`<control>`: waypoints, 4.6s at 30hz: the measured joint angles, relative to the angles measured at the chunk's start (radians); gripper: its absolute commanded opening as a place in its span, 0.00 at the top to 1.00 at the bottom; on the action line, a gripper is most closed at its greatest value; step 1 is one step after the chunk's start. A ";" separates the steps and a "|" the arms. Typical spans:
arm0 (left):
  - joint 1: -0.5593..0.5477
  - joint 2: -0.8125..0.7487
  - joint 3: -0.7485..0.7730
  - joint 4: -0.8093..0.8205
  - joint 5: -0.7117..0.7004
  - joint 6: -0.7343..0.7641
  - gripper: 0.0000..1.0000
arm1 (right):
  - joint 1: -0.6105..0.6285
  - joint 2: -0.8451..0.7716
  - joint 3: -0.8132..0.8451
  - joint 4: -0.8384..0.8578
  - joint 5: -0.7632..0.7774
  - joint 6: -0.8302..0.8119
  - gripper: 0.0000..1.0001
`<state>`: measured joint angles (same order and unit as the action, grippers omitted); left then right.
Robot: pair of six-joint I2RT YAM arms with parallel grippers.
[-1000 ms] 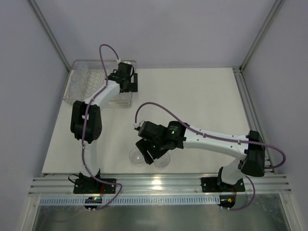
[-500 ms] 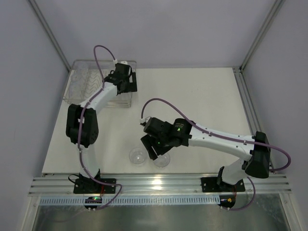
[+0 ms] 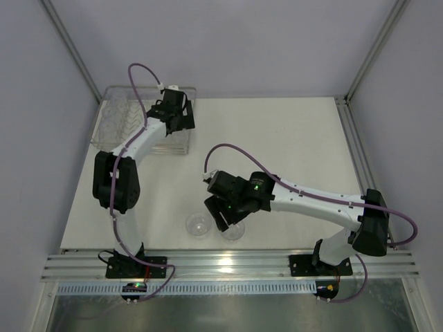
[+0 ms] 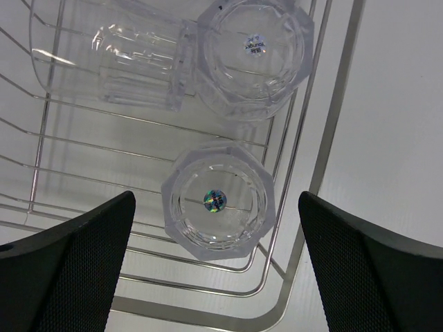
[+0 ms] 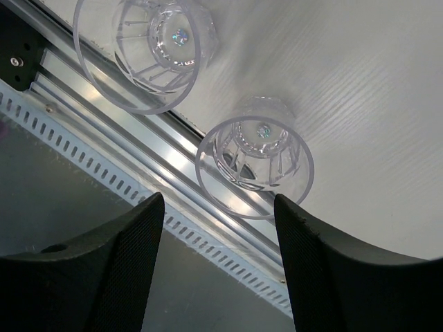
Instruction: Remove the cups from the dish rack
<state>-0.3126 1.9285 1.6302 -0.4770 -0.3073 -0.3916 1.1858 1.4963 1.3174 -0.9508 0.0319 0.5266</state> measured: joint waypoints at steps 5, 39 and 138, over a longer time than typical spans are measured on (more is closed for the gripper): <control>0.015 0.054 0.000 -0.009 0.005 -0.005 0.10 | -0.006 0.000 -0.006 0.000 0.000 0.000 0.32; 0.277 -0.453 -0.306 0.126 0.593 -0.371 1.00 | -0.377 -0.323 -0.186 0.603 -0.372 0.126 0.04; 0.086 0.238 0.344 -0.031 0.121 0.005 0.00 | -0.095 -0.241 -0.373 0.006 0.074 0.233 0.19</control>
<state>-0.2264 2.1670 1.9739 -0.5076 -0.1860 -0.3862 1.0904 1.2552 0.9447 -0.9447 0.1062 0.7593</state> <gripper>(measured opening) 0.996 0.801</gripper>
